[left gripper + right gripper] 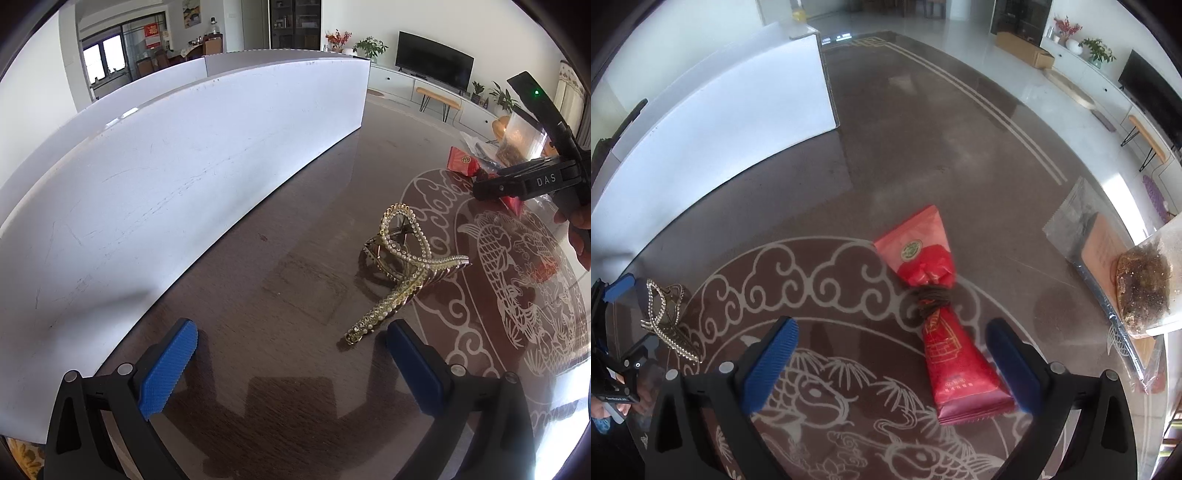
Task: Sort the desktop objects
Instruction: 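Close the right tool around the middle of the red wrapped candy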
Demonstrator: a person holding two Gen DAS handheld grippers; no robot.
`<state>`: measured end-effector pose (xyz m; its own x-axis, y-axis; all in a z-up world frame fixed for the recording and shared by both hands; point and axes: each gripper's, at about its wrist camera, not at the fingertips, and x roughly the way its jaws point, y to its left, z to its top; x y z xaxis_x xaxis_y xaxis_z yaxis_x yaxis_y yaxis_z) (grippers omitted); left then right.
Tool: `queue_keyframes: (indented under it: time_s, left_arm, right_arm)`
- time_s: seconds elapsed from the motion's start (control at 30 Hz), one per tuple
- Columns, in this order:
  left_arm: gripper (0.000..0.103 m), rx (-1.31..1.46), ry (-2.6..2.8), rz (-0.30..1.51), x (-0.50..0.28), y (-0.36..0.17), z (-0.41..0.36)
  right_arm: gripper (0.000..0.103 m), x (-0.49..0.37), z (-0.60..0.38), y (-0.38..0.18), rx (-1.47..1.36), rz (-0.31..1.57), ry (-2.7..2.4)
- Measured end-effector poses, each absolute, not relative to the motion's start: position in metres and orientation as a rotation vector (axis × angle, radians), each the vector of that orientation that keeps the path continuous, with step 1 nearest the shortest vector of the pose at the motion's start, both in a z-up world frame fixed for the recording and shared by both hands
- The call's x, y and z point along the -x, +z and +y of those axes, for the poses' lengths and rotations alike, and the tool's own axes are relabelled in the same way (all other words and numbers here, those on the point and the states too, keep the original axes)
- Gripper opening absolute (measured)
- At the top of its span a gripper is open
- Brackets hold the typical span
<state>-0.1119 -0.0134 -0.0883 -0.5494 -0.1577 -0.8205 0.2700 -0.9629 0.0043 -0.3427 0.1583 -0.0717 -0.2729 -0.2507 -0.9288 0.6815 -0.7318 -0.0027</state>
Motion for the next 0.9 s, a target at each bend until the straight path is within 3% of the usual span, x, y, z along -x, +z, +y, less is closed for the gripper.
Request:
queue_keyframes:
  time_s: [0.07, 0.17, 0.23, 0.27, 0.6, 0.73, 0.9]
  left_arm:
    - [0.103, -1.341, -2.567, 0.178, 0.112, -0.089, -0.014]
    - [0.103, -1.343, -2.569, 0.176, 0.111, -0.090, -0.013]
    - [0.103, -1.343, -2.569, 0.178, 0.110, -0.089, -0.014]
    - [0.103, -1.343, -2.570, 0.179, 0.110, -0.089, -0.014]
    - [0.103, -1.320, -2.682, 0.290, 0.075, -0.084, -0.021]
    - [0.103, -1.358, -2.629, 0.214, 0.054, -0.085, -0.021]
    - [0.103, -1.344, -2.625, 0.274, 0.050, -0.084, -0.029]
  right_arm:
    - [0.100, 0.343, 0.160, -0.074, -1.342, 0.535, -2.116]
    - [0.075, 0.349, 0.165, -0.080, -1.347, 0.436, -2.157]
    - [0.049, 0.348, 0.167, -0.080, -1.344, 0.426, -2.197]
    - [0.023, 0.347, 0.169, -0.078, -1.347, 0.402, -2.207]
    - [0.023, 0.238, 0.107, -0.075, -1.220, 0.415, -2.090]
    - [0.023, 0.192, 0.080, -0.077, -1.184, 0.399, -2.005]
    - [0.023, 0.162, 0.089, -0.081, -1.201, 0.377, -2.029]
